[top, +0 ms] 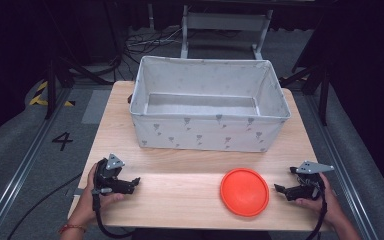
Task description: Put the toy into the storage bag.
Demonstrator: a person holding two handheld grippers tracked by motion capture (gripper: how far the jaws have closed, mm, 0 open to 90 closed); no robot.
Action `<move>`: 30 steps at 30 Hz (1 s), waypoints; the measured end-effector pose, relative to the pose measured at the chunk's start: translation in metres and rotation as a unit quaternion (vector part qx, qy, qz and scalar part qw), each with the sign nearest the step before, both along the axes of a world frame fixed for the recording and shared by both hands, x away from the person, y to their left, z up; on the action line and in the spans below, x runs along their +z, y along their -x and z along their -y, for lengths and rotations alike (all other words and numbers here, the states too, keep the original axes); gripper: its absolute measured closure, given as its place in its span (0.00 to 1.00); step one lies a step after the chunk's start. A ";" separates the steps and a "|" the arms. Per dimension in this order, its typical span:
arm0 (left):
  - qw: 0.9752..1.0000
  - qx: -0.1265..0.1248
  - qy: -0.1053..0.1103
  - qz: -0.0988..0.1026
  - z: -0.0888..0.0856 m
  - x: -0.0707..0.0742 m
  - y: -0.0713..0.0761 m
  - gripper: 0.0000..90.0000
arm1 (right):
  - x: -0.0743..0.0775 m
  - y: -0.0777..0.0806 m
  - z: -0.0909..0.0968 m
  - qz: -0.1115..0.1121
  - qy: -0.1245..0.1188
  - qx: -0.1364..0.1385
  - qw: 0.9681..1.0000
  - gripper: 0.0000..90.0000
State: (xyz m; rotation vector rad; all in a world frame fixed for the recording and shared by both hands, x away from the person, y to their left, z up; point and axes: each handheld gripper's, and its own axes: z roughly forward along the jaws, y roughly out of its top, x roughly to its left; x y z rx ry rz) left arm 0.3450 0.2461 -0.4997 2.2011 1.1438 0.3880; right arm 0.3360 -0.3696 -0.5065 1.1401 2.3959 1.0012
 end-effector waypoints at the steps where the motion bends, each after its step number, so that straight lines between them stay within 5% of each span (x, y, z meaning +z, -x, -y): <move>1: 1.000 -0.006 0.002 -0.001 -0.001 0.000 0.000 0.00 | 0.000 0.000 0.000 0.000 0.000 0.000 1.000 0.04; 11: 1.000 -0.014 -0.001 -0.002 -0.005 0.000 0.000 0.00 | 0.001 0.000 0.001 -0.005 0.001 -0.005 1.000 0.05; 15: 1.000 -0.012 0.001 -0.002 -0.006 0.000 0.001 0.00 | 0.006 0.002 0.005 -0.013 0.004 -0.017 1.000 0.19; 20: 1.000 -0.012 0.001 -0.001 -0.006 0.000 0.001 0.00 | 0.016 0.003 0.005 -0.022 -0.014 -0.018 0.999 0.19; 30: 1.000 -0.013 0.000 0.000 -0.006 0.000 0.000 0.00 | 0.034 0.012 -0.041 -0.012 -0.020 0.054 0.998 0.19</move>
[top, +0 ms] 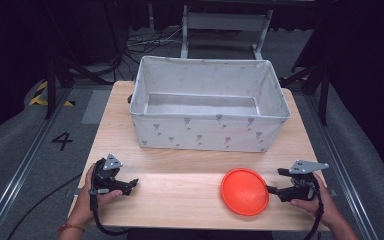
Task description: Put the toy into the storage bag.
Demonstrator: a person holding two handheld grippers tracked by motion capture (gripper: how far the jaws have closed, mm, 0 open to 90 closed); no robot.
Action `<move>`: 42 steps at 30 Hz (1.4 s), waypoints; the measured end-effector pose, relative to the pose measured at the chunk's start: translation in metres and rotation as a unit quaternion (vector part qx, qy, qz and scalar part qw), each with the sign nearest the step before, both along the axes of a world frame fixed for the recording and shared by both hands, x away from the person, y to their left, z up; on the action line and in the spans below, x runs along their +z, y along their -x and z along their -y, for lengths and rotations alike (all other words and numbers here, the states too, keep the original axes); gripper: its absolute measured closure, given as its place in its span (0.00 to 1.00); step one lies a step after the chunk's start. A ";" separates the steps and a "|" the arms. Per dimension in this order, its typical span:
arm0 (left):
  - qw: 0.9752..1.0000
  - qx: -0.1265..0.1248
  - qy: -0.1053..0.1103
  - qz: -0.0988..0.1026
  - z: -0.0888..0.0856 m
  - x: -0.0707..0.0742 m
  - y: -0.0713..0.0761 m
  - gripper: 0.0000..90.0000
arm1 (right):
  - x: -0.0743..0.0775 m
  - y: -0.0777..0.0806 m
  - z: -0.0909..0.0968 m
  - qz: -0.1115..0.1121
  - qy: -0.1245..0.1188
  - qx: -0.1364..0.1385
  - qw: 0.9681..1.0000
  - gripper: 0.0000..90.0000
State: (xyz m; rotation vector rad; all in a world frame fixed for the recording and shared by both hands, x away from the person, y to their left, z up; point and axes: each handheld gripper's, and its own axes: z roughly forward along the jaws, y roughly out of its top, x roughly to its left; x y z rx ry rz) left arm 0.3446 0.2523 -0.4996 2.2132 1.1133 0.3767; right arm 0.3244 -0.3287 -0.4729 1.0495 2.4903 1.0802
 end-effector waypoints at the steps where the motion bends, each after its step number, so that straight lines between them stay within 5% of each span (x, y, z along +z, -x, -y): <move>1: 1.000 0.001 0.001 -0.003 0.000 0.000 0.000 0.00 | 0.000 0.000 -0.005 0.004 0.000 0.002 1.000 0.20; 10: 1.000 0.001 0.001 -0.001 0.000 0.000 0.000 0.00 | -0.022 -0.007 -0.032 -0.033 0.018 0.036 0.999 0.18; 27: 1.000 0.002 0.000 -0.001 0.000 0.000 0.000 0.01 | -0.023 -0.014 -0.059 -0.025 0.019 0.071 0.997 0.16; 32: 1.000 0.001 0.000 -0.001 0.000 0.000 0.000 0.01 | -0.020 -0.018 -0.059 -0.028 0.018 0.054 0.998 0.36; 36: 1.000 0.002 0.001 -0.001 0.000 0.000 0.000 0.01 | -0.019 -0.024 -0.050 -0.039 -0.006 0.037 0.999 0.56; 42: 1.000 0.001 0.000 -0.001 0.000 0.000 0.000 0.01 | -0.007 -0.033 -0.045 -0.051 -0.023 0.049 0.997 0.77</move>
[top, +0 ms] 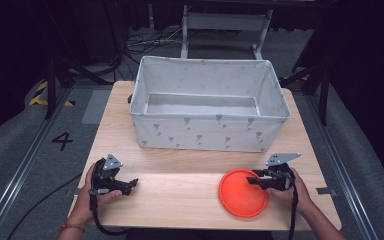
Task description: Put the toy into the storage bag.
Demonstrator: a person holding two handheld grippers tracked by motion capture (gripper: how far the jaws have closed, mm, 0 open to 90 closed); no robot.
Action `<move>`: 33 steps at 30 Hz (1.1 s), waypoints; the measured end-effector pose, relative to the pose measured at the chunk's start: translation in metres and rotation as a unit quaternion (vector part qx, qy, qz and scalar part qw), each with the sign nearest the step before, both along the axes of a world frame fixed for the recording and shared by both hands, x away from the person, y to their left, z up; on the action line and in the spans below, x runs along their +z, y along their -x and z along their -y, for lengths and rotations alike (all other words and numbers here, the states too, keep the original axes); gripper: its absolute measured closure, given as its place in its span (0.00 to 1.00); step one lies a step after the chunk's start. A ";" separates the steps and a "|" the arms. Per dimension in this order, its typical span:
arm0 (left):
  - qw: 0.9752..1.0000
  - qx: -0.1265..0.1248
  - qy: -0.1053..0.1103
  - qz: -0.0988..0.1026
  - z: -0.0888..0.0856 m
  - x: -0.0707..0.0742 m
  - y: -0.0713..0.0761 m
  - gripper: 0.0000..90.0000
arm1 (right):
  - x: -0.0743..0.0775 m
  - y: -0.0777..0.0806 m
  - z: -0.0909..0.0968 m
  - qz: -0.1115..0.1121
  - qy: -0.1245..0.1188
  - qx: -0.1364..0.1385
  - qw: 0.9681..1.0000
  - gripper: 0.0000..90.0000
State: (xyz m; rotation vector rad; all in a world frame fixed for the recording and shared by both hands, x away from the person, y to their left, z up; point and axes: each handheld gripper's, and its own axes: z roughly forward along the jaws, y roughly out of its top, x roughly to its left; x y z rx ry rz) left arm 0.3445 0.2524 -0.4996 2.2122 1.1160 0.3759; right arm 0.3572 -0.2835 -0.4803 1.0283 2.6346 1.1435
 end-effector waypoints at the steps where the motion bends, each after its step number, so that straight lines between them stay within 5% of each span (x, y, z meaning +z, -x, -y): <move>1: 1.000 0.000 0.000 0.000 0.000 0.000 0.000 0.01 | 0.004 0.000 0.000 0.001 0.001 0.004 1.000 0.79; 11: 1.000 0.000 0.000 0.000 0.000 0.000 0.000 0.01 | 0.043 0.014 0.006 0.027 -0.041 0.046 0.998 0.91; 18: 1.000 0.000 0.000 0.000 0.000 0.000 0.000 0.01 | 0.082 0.027 -0.003 0.084 0.026 0.068 0.994 0.91; 33: 1.000 0.000 0.001 0.000 0.000 0.000 0.000 0.01 | 0.139 0.027 0.006 0.137 0.056 0.073 0.986 0.91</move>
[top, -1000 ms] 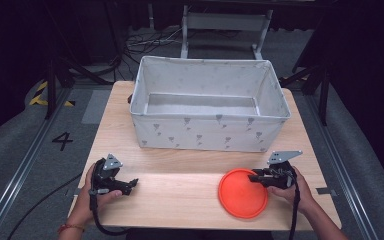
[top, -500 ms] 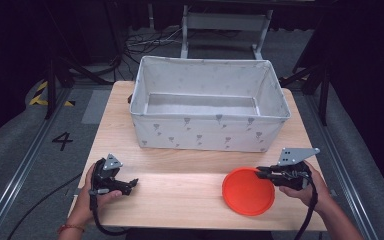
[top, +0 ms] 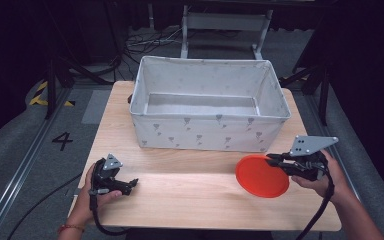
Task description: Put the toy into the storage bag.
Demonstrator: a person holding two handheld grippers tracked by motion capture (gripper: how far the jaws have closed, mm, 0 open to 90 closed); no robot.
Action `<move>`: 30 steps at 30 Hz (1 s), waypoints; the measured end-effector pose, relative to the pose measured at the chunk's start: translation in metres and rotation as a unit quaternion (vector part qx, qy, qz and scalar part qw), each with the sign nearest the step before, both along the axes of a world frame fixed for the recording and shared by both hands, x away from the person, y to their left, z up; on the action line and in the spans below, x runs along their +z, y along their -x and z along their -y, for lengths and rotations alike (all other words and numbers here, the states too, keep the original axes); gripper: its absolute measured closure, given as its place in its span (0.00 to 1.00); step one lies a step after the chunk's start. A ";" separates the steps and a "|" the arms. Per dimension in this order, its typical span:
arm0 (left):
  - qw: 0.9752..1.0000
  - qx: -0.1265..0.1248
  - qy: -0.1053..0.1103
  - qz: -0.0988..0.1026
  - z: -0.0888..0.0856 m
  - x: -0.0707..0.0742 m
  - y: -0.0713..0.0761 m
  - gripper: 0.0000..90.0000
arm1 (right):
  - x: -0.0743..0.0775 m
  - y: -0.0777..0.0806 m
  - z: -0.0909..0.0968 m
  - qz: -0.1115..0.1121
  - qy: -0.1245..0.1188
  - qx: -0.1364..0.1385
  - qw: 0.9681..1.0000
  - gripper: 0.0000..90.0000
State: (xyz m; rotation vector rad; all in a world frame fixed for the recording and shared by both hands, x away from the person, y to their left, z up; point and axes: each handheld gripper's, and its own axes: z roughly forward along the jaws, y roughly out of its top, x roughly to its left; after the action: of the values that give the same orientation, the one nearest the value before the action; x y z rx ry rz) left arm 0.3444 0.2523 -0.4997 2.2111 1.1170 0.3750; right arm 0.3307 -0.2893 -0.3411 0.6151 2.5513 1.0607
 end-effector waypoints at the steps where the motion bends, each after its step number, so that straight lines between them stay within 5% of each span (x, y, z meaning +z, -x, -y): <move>1: 1.000 0.000 -0.001 0.000 0.000 0.000 0.000 0.01 | 0.003 0.000 0.001 0.001 -0.004 0.001 1.000 0.91; 30: 1.000 0.000 0.000 0.000 0.000 0.000 0.000 0.01 | 0.060 0.009 0.032 0.042 -0.027 -0.026 0.998 0.91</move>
State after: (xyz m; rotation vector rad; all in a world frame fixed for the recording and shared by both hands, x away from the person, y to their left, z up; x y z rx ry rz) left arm 0.3444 0.2523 -0.4997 2.2109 1.1172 0.3748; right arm 0.3216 -0.3211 -0.2807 0.6327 2.4286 1.1164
